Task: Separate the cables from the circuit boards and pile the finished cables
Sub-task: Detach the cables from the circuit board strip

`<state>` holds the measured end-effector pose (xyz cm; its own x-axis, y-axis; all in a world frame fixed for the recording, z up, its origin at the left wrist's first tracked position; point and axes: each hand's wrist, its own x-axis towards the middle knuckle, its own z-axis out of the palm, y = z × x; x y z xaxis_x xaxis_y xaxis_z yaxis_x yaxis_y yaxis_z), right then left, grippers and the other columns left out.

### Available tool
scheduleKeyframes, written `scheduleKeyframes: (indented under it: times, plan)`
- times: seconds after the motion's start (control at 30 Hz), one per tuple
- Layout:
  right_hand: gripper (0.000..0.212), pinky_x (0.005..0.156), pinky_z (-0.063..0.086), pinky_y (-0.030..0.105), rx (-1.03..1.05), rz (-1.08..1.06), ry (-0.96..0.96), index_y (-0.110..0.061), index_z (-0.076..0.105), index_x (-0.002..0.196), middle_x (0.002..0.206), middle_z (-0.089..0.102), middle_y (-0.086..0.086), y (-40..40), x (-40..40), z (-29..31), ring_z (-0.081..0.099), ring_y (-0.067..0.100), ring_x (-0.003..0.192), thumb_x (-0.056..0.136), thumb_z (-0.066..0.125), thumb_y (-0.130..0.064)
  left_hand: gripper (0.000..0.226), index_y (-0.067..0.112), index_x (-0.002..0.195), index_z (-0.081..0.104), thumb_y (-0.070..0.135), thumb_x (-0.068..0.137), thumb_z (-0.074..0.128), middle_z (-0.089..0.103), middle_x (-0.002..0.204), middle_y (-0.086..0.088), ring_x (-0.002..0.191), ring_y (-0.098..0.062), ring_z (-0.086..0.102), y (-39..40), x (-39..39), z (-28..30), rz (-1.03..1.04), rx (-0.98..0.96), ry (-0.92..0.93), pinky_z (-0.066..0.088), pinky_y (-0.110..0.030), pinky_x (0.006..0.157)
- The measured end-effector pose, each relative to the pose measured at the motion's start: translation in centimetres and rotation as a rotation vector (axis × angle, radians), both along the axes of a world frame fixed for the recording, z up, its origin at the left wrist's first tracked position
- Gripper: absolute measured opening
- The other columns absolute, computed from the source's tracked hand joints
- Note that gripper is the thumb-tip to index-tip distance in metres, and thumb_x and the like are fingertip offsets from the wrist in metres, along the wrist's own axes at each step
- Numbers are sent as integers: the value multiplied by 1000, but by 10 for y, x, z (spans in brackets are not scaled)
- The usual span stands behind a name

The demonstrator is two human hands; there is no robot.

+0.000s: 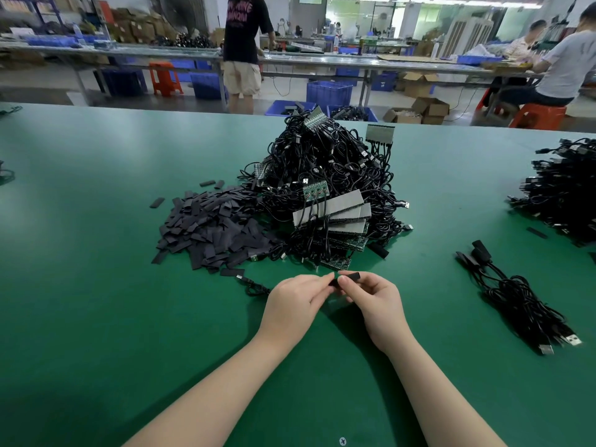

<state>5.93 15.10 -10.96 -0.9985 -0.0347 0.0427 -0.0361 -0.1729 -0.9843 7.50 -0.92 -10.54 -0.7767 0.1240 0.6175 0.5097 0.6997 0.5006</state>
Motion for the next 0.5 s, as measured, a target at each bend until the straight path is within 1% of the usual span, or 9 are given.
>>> scheduleKeyframes:
  times: [0.17, 0.27, 0.33, 0.43, 0.5]
  plan:
    - [10, 62, 51, 15, 26, 10, 15, -15, 78, 84, 73, 74, 3, 0, 1, 2, 64, 6, 62, 86, 74, -6, 25, 10, 109, 74, 16, 85, 69, 75, 94, -2, 84, -19, 70, 0, 0, 1, -3, -15, -1, 57, -32, 74]
    - [11, 63, 51, 15, 90, -2, 33, -19, 79, 83, 73, 75, 1, -2, 2, 2, 64, 3, 63, 85, 76, -9, 25, 10, 108, 75, 15, 84, 71, 75, 94, -3, 84, -20, 70, -1, 1, 1, 1, -33, 2, 57, -32, 74]
    - [14, 66, 52, 19, 131, -16, 40, -24, 80, 82, 74, 75, -1, -3, 2, 3, 63, 3, 64, 85, 77, -11, 26, 10, 111, 74, 15, 86, 71, 75, 95, -3, 86, -20, 70, -1, 0, 0, -8, -38, -7, 56, -33, 76]
    - [16, 77, 56, 30, 137, -16, 37, -29, 80, 84, 80, 76, 0, -3, 3, 3, 67, 8, 72, 86, 77, -13, 28, 11, 115, 72, 14, 88, 68, 75, 95, -1, 87, -18, 69, -1, 0, 1, -31, -67, 1, 55, -31, 76]
    - [16, 80, 55, 31, 157, -11, 54, -30, 79, 88, 85, 77, -1, -5, 4, 4, 71, 11, 79, 87, 76, -14, 29, 11, 116, 72, 12, 87, 67, 74, 95, -1, 87, -18, 68, -1, 0, 1, -25, -70, 11, 54, -30, 76]
